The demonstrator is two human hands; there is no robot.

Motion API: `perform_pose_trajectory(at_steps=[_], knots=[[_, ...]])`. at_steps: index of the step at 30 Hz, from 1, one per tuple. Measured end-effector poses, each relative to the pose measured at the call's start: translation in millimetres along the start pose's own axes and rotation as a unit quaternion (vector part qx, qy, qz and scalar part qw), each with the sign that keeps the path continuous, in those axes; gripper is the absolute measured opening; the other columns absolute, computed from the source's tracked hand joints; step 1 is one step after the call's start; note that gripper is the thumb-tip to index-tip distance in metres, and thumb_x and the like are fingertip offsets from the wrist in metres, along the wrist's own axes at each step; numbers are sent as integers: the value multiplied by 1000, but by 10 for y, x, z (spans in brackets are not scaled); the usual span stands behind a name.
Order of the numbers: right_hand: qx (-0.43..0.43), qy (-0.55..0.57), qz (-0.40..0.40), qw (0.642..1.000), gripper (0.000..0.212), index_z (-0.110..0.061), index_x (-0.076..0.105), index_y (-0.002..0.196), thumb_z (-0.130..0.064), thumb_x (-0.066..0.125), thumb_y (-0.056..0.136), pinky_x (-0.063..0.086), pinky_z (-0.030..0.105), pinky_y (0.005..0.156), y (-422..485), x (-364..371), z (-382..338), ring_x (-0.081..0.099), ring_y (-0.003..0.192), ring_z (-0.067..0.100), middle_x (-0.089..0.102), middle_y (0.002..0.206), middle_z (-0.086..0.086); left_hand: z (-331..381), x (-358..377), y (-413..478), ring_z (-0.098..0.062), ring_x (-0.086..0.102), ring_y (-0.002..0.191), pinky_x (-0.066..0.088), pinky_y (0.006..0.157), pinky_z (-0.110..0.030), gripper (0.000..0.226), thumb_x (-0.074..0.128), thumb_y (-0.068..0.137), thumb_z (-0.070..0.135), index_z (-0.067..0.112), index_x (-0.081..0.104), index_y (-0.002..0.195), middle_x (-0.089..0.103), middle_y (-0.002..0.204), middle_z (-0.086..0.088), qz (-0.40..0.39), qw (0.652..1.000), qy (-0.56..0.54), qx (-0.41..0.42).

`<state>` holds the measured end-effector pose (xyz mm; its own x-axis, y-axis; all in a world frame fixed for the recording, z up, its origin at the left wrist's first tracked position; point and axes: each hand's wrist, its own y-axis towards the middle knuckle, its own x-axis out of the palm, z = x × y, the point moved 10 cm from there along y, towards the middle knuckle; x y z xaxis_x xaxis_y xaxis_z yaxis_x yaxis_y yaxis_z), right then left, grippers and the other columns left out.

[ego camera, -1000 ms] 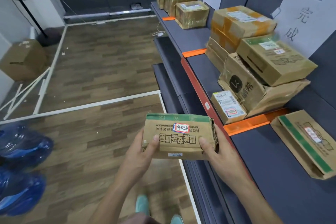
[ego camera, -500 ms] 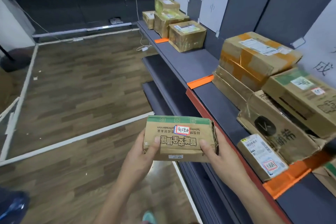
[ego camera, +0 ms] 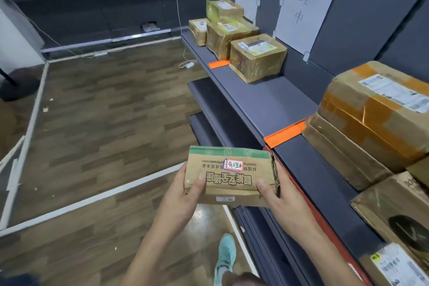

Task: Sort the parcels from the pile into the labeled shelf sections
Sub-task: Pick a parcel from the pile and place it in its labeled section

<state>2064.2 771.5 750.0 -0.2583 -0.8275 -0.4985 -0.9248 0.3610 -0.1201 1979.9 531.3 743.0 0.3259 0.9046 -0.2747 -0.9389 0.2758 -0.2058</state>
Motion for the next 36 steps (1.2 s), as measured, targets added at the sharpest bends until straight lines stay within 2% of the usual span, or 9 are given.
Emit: perform_pose_trajectory(at_steps=[4,9,14,17,20,23,26,30,36], knots=[[0,19,-16,1000,44,-48,42,141,-39,56,100,47,41,106,631,71,-73,57,120,-2,63,128,-24,36,-72,532,10,60,117,45,108,-34,43,58,100,54,47,50,141,67,122,34,15,1000,21,-17],[0,28,-26,999,50,-49,37,145,-37,55,99,45,30,104,1265,4,-155,53,125,0,60,132,-23,212,-77,1171,4,63,119,46,110,-41,43,60,100,49,44,51,141,68,123,30,33,999,23,-14],[14,41,-7,999,41,-49,42,138,-36,54,100,46,37,105,1698,-236,-124,52,126,-1,60,130,-26,424,163,1713,8,61,117,46,107,-35,41,60,99,52,46,52,138,68,122,32,0,1000,30,1],[40,43,23,998,47,-44,38,144,-38,54,101,44,40,109,1879,-373,-21,51,128,2,58,134,-22,564,339,2074,6,61,119,46,107,-36,46,58,94,58,47,52,138,67,124,30,-35,998,43,9],[85,28,45,995,57,-46,28,151,-47,53,99,42,45,111,2025,-448,97,48,133,7,53,141,-19,685,507,2415,5,63,116,47,102,-35,27,60,101,45,48,56,128,69,121,28,-70,996,38,28],[122,8,76,990,63,-45,23,153,-51,53,99,40,45,112,2172,-510,188,45,137,11,51,145,-16,759,664,2765,3,64,115,48,99,-34,27,61,102,39,46,58,128,71,121,24,-97,994,38,42],[151,-1,121,981,61,-42,26,153,-47,55,99,39,39,111,2332,-556,236,44,136,10,51,143,-15,800,821,3148,-3,64,119,48,107,-42,32,61,102,37,38,57,134,70,125,18,-141,988,50,44],[200,-10,173,964,55,-33,33,150,-39,56,100,38,36,112,2579,-527,270,45,136,12,53,142,-11,935,1061,3702,-3,64,120,49,107,-43,44,65,95,47,36,55,136,70,126,20,-240,967,63,62],[285,32,247,926,60,-33,24,152,-40,55,101,36,31,111,2729,-337,194,46,137,12,51,143,-15,1073,1387,4314,9,63,113,50,99,-31,40,71,95,38,48,52,129,69,121,29,-400,902,137,88]])
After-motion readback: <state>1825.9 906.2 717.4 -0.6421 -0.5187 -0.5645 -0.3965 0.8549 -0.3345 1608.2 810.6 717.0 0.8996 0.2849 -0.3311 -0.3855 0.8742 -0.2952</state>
